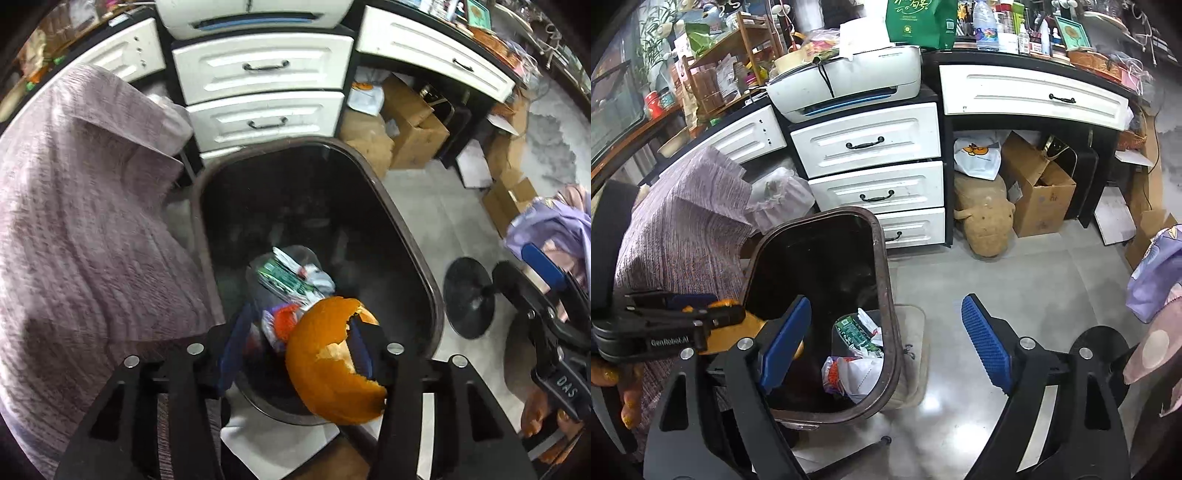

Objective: Collect trash
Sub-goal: 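Carry the peel and mask over the bin and open both grippers to drop them, then move both tools back over the table toward the clear bag and tissue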

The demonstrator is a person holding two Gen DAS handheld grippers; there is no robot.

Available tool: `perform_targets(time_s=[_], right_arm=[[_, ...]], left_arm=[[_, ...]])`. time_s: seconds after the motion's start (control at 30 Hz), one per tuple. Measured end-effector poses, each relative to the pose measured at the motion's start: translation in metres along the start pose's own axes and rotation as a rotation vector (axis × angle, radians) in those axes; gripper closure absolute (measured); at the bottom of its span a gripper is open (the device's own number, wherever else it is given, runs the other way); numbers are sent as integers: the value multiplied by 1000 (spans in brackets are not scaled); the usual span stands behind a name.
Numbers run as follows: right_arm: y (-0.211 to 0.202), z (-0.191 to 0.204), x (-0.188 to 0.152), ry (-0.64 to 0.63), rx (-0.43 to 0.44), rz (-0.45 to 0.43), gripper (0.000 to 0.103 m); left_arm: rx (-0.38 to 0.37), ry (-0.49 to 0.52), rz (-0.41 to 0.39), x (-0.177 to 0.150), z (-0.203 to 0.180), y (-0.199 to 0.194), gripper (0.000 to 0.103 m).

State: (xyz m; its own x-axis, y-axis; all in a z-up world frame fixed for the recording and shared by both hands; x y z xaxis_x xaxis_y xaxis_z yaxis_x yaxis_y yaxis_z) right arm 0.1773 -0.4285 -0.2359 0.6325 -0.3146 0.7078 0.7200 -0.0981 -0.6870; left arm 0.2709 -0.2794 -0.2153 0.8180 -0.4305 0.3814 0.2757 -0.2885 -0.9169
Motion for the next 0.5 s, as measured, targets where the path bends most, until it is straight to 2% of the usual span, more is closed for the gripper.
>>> perform_targets(time_s=[0.1,0.27,0.4,0.5], right_arm=[[2,-1,-1,5,-1,6,20],[2,-2,-1,22,-2,5,20],[2,-6,-1,33,-6,4,20],[1,-7,-1,37,-7,0,20]], left_arm=[[25,25,-11,2,-5,-1,32],[38,78,15,6,-11,0,27],[55,97,-21,15,-14,-10,18],[34,84,-42,19,-14,-16,18]])
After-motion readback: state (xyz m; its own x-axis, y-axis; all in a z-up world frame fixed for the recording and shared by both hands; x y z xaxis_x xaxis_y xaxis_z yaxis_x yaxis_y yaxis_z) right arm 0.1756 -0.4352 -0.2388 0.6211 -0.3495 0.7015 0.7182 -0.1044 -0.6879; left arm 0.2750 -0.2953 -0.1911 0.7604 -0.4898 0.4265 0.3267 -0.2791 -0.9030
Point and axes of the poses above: each gripper's, at about its wrist camera, not at the fingertips, and y roughly the way its jaws point, z to its left, x to its top, the point moved 8 cm from there along y, roughly the way its jaws point, and after that the axes turned 2 degrees about -x, right-handed, at the moved point
